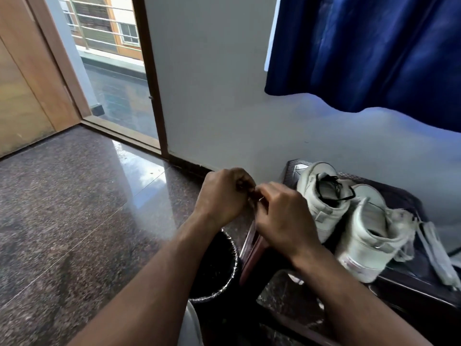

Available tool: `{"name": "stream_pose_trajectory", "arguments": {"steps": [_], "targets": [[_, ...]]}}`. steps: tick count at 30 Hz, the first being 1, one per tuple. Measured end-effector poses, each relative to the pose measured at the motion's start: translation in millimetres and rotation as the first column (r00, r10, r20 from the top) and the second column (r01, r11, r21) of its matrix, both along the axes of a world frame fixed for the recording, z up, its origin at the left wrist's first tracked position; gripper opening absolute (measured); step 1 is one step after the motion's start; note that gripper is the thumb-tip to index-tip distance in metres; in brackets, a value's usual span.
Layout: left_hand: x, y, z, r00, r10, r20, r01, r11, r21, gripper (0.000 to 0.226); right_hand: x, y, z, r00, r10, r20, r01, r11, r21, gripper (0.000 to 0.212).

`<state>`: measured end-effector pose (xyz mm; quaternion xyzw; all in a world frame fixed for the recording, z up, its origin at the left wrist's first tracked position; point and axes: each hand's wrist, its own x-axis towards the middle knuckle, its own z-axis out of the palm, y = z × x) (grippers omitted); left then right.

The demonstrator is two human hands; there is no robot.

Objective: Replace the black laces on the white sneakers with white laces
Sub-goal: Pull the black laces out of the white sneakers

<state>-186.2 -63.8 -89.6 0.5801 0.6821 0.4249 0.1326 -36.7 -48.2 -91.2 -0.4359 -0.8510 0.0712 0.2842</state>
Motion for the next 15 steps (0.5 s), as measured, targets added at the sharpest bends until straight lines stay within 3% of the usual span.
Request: {"name": "stream_pose_trajectory", "arguments": {"steps": [8,11,15], "targets": [[79,19,16,0.978,-0.19,0.082,0.168,0.961,0.22,0.026,83,2,34,0.988,-0.152,-0.025,0.153,0.952,0.266,0.022],[99,29,18,0.967,-0.248,-0.055,0.254,0.946,0.201,0.023,111,7,38,0.964,-0.263,-0.03,0.263,0.937,0.232,0.018],[115,37,14,0.883,-0.274,-0.382,0.35,0.926,0.144,0.007,136,8,33,0.911,-0.398,0.107,0.392,0.917,0.067,0.033]]}}
